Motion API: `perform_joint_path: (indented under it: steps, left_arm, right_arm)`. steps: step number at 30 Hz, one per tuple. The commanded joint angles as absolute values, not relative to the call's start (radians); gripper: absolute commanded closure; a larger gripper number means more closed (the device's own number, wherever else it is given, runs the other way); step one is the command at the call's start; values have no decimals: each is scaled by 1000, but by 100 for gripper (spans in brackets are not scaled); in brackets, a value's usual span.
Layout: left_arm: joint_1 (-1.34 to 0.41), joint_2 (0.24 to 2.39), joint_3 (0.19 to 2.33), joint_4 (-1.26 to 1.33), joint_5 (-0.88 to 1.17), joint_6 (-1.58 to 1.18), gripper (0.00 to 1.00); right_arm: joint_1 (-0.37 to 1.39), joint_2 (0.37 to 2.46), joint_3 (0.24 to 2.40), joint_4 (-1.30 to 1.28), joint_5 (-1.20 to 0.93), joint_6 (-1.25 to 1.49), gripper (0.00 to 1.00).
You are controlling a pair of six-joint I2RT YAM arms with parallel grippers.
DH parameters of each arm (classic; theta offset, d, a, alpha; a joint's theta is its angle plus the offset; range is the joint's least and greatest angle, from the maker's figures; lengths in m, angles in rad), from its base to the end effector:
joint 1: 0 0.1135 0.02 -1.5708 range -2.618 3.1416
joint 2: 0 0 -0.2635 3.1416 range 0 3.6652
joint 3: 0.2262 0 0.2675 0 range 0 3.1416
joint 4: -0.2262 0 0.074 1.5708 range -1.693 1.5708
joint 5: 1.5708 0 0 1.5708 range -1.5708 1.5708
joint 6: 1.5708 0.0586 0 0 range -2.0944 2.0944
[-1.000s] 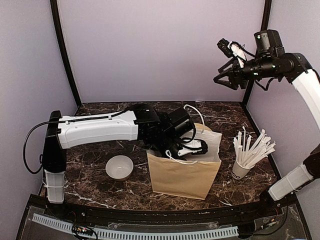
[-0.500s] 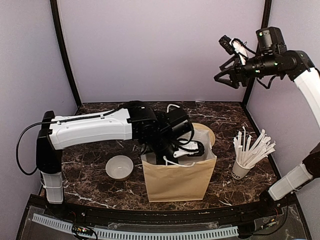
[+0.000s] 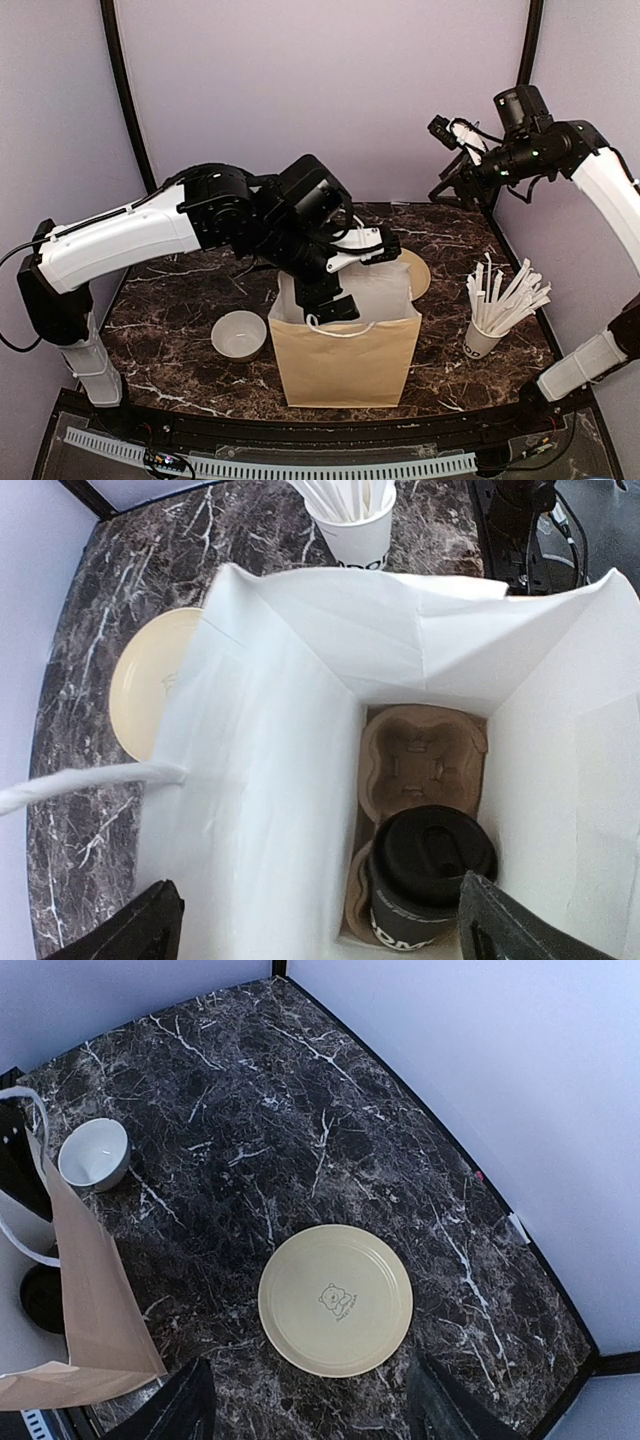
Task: Pack the takeout coffee
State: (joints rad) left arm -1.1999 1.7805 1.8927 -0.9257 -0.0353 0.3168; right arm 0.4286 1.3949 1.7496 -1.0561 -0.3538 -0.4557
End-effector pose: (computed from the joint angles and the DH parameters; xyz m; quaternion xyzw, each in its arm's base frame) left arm 0.1535 -0.3891 0.3637 0.6342 0.6789 -0.1431 0.3412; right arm 0.2608 0.1415 0.4365 -0.4490 0.7753 0.1540 0.4167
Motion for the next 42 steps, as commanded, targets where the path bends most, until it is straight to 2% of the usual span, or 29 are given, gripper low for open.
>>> perform_joint_path:
  steps: [1,7,10,20,22,25,28,31,37,42]
  left_arm:
    - [-1190,1700,1893,-855,-41,359,1]
    - [-1190,1624,1891,-782,-17,357,1]
    - [-1190,1587,1867,-728,-26,344,1]
    - [-1189,1439,1741,-431,-28,306,1]
    - [-1189,1411,1705,-377,-54,306,1]
    - [-1187,1387,1672,-340,-79,304,1]
    - [-1187,1375,1649,-319,-96,299,1]
    - [-1186,1370,1632,-310,-102,297,1]
    - [-1186,1356,1599,-294,-120,294,1]
    - [-1183,1346,1578,-284,-131,295,1]
  right_arm:
    - [401,1306,1717,-1059,-385,-520,36]
    - [379,1214,1559,-1157,-444,-649,42]
    - [368,1191,1497,-1193,-429,-674,50]
    - [220,1174,1445,-1206,-356,-647,62]
    - [159,1195,1431,-1210,-368,-643,62]
    - [81,1222,1414,-1218,-403,-641,54]
    - [53,1231,1376,-1198,-400,-633,49]
    - [33,1252,1356,-1184,-403,-616,48]
    - [10,1316,1344,-1158,-403,-581,50]
    - [10,1357,1342,-1177,-456,-588,60]
